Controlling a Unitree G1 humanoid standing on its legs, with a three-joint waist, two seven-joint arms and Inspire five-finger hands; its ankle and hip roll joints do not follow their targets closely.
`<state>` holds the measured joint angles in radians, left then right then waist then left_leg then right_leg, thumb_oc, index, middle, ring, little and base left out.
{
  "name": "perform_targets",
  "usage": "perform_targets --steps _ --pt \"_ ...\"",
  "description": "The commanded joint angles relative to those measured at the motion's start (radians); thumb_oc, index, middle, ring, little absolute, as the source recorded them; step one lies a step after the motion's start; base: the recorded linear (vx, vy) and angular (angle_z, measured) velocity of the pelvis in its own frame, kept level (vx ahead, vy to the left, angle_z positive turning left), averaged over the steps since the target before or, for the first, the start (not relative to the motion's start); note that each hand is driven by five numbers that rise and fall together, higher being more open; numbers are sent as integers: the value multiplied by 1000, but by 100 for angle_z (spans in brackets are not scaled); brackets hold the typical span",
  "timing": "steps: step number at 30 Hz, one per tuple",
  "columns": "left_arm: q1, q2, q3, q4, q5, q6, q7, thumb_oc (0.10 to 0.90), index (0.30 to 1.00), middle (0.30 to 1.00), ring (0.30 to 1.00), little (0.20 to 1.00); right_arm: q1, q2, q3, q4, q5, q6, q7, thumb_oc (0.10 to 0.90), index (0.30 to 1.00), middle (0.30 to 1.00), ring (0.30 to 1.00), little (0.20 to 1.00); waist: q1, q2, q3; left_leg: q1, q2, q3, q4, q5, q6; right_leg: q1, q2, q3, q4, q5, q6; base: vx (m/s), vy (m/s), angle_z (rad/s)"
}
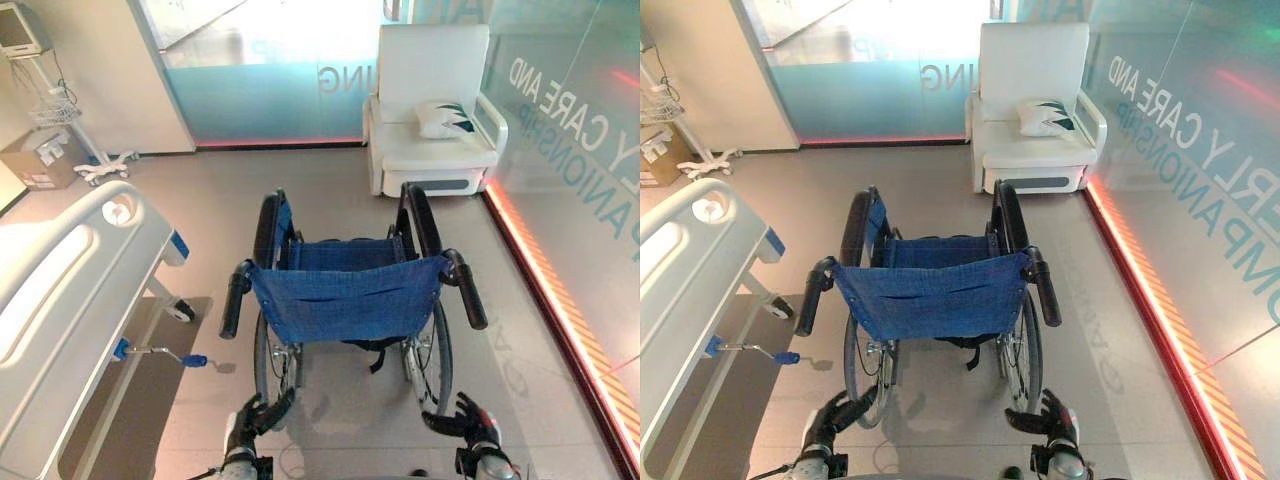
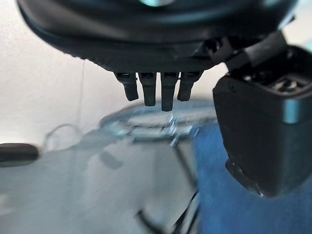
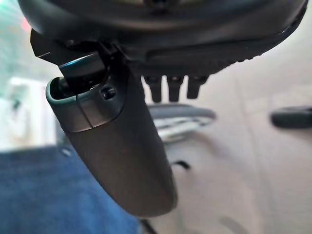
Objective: Push the wheelchair next to the bed
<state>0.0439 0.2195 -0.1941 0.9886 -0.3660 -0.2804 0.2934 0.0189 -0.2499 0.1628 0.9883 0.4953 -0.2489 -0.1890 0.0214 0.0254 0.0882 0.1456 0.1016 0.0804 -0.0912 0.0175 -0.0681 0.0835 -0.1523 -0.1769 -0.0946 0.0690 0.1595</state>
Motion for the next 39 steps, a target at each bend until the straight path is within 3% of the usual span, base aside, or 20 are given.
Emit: perform_targets --steps 1,8,14,20,34,39 --pt "-92 114 85 -97 -25 -122 105 800 900 900 900 900 -109 -84 -96 -101 82 -95 -74 800 900 900 900 900 8 -29 6 -7 -142 1 4 -10 87 53 99 -20 7 -7 -92 27 -18 7" --pt "-154 262 211 -197 -25 -111 208 800 900 900 900 900 -183 -257 -201 -285 86 -89 -140 800 900 900 900 900 5 -29 -5 4 -141 -4 4 -18 81 63 96 -20 7 -13 -90 41 2 5" --pt "-183 315 242 -331 18 -142 262 800 900 900 900 900 -200 -288 -228 -501 46 -115 -214 800 900 900 900 900 0 -28 -9 7 -141 -8 4 -23 81 66 94 -13 7 -20 -90 22 12 3" --pt "-214 359 249 -504 73 -109 266 800 900 900 900 900 -214 -289 -243 -674 -18 -145 -256 800 900 900 900 900 -4 -27 -12 8 -140 -10 4 -25 82 69 93 -8 7 -26 -89 5 5 1" --pt "-221 438 282 -864 76 -84 43 800 900 900 900 900 -236 -321 -238 -940 -122 -65 -143 800 900 900 900 900 2 -34 -8 5 -134 -7 4 -23 85 68 88 -13 7 -27 -86 -6 -2 0" --pt "-174 466 288 -923 126 5 -96 800 900 900 900 900 -200 -324 -230 -1022 -95 6 -22 800 900 900 900 900 1 -32 -5 2 -132 -3 4 -22 85 64 89 -12 7 -25 -84 -10 -2 0"
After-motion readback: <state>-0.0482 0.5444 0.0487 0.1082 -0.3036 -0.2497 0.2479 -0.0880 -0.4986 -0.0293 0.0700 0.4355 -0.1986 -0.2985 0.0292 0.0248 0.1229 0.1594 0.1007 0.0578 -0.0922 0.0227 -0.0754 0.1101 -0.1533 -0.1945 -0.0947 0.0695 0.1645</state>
